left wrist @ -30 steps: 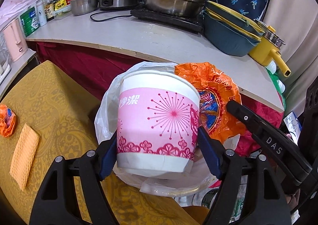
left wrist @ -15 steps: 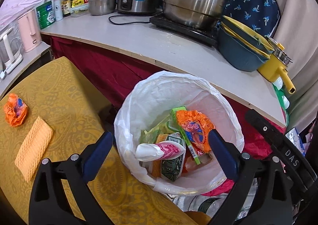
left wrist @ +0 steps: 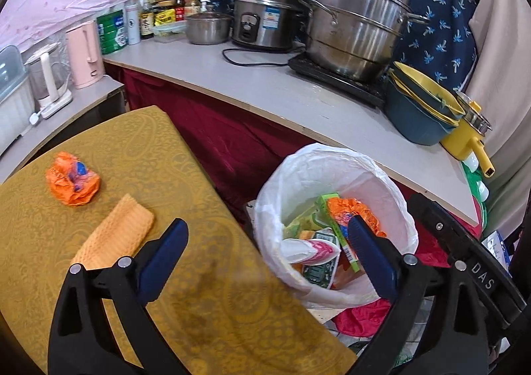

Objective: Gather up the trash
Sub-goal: 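Open both tools to drop the cup and orange bag into the bin, then move both open tools back over the foam net and orange wrapper on the table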

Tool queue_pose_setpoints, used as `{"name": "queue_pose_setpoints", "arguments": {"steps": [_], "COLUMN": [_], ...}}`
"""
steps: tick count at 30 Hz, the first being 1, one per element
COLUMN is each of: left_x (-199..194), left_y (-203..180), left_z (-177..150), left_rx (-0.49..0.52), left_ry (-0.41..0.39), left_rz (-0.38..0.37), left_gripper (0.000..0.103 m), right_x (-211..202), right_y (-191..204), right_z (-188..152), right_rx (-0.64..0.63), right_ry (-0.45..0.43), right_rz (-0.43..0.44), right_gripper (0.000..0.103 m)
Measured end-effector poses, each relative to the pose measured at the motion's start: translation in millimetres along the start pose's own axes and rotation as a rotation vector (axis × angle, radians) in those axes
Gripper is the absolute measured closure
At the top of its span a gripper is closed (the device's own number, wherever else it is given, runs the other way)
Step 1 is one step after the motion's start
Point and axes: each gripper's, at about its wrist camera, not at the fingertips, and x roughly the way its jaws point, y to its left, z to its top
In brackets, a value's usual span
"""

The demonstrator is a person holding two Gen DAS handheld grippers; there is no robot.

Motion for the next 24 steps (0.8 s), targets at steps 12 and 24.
{"name": "queue_pose_setpoints", "arguments": {"steps": [12,24], "left_x": [-37.4,-37.2], "left_y": [73.8,158.0], "left_z": [-20.9,-54.3], "left_rx": [-0.059,-0.104], "left_ry": [-0.013,0.045], "left_rz": [0.081,0.196], "left_gripper": [0.011,0.011], "right_x": [10.8,44.2], "right_y": [78.2,138.0], "right_z": [-24.3,-59.3], "right_rx": [-0.079,-0.135], "right_ry": [0.053,0.139], "right_rz": [0.090,0.158], "right_gripper": [0.048,0.048]}}
